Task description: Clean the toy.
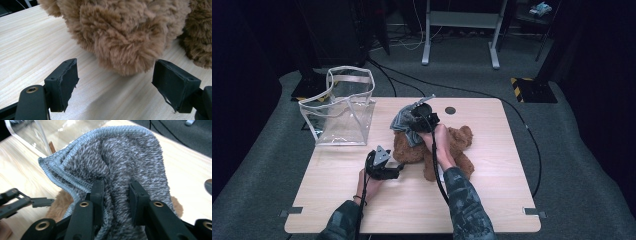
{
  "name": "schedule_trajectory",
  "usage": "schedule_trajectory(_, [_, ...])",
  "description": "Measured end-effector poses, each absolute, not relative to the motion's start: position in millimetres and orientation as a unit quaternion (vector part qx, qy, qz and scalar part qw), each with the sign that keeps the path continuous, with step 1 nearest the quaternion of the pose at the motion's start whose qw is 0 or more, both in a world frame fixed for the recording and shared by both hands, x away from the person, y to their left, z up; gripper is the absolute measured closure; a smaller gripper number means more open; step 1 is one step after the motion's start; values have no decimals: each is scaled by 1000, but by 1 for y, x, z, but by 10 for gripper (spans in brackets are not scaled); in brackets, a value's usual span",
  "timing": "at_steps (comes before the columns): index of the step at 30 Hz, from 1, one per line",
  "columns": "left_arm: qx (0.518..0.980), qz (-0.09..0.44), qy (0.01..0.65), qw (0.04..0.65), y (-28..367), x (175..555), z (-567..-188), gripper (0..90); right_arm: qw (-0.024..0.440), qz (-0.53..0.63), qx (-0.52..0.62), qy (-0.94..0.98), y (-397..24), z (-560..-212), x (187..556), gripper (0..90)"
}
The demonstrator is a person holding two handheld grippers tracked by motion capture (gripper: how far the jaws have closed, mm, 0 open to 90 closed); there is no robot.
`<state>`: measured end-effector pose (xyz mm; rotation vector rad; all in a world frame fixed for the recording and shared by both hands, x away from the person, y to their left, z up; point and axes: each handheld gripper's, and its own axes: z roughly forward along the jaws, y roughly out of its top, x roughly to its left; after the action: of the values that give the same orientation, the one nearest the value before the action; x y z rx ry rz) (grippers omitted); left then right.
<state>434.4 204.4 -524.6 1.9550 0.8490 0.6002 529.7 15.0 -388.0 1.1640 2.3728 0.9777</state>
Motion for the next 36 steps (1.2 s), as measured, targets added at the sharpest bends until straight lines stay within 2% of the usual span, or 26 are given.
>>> schedule_trajectory(4, [790,244,342,446,205,435,-525,201,161,333,415,831,9,-393,535,688])
schedule_trajectory(7, [790,242,343,447,204,434,-525,201,179,311,427,830,-1,-395,537,688])
schedule_trajectory(19, [791,242,342,445,204,435,-524,201,202,290,486,799,-81,-399,535,688])
schedule_trajectory(36, [793,245,341,441,204,435,-524,201,197,254,582,747,-153,-433,545,690])
